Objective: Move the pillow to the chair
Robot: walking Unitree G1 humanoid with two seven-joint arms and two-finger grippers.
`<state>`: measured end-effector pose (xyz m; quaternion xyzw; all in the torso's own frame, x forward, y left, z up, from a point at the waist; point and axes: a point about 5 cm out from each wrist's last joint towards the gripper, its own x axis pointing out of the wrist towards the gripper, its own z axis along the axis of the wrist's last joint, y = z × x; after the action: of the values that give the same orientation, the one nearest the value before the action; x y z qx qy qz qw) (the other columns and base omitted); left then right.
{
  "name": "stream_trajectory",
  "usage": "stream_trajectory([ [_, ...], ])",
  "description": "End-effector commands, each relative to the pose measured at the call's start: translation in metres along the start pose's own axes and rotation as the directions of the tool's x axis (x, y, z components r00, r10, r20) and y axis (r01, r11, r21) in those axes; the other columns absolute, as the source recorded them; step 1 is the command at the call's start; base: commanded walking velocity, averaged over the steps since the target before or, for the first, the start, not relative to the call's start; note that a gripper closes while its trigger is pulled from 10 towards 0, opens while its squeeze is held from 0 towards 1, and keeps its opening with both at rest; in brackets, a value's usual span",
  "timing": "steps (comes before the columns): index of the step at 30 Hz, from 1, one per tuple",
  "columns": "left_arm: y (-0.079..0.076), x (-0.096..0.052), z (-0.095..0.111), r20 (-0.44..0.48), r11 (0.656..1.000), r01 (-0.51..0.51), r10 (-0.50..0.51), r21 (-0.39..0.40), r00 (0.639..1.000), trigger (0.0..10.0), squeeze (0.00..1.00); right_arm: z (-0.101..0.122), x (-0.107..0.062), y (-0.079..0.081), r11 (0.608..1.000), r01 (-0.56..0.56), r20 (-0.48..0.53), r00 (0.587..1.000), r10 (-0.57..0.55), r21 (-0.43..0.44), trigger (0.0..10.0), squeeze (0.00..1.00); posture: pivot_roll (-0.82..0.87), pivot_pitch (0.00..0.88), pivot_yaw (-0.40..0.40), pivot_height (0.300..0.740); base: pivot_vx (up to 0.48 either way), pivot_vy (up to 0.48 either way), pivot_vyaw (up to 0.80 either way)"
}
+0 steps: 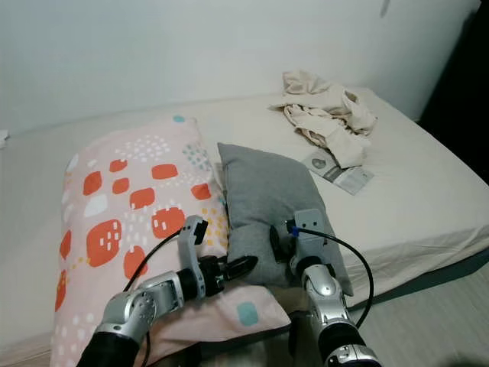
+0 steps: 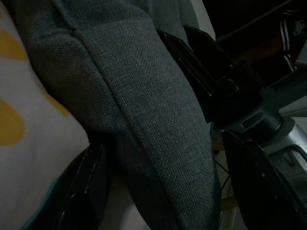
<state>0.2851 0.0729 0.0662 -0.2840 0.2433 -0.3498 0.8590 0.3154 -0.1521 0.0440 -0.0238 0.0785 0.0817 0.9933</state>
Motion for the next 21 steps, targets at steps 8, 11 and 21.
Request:
stream_trajectory([
  [8,-0.006,-0.001,-0.024,-0.183,0.993,0.083,-0.065,0.089,0.981,0.0,0.0,-0.017,-0.005,0.006,1.0,-0.008,-0.086,0.996,0.01,0.016,10.0,0.0,0.01,0.111,0.017,0.587,0.0,0.0,0.0],
  [11,0.002,-0.002,-0.022,-0.16,0.998,0.017,-0.008,0.056,0.987,0.0,0.0,-0.014,-0.004,0.007,1.0,-0.009,-0.074,0.997,0.01,0.021,10.0,0.0,0.01,0.11,0.018,0.587,0.0,0.0,0.0],
  [21,0.008,-0.001,-0.01,-0.088,1.0,-0.016,0.016,0.006,0.996,0.0,0.0,-0.012,-0.002,0.006,1.0,-0.004,-0.066,0.998,0.005,0.021,10.0,0.0,0.01,0.104,0.018,0.587,0.0,0.0,0.0],
])
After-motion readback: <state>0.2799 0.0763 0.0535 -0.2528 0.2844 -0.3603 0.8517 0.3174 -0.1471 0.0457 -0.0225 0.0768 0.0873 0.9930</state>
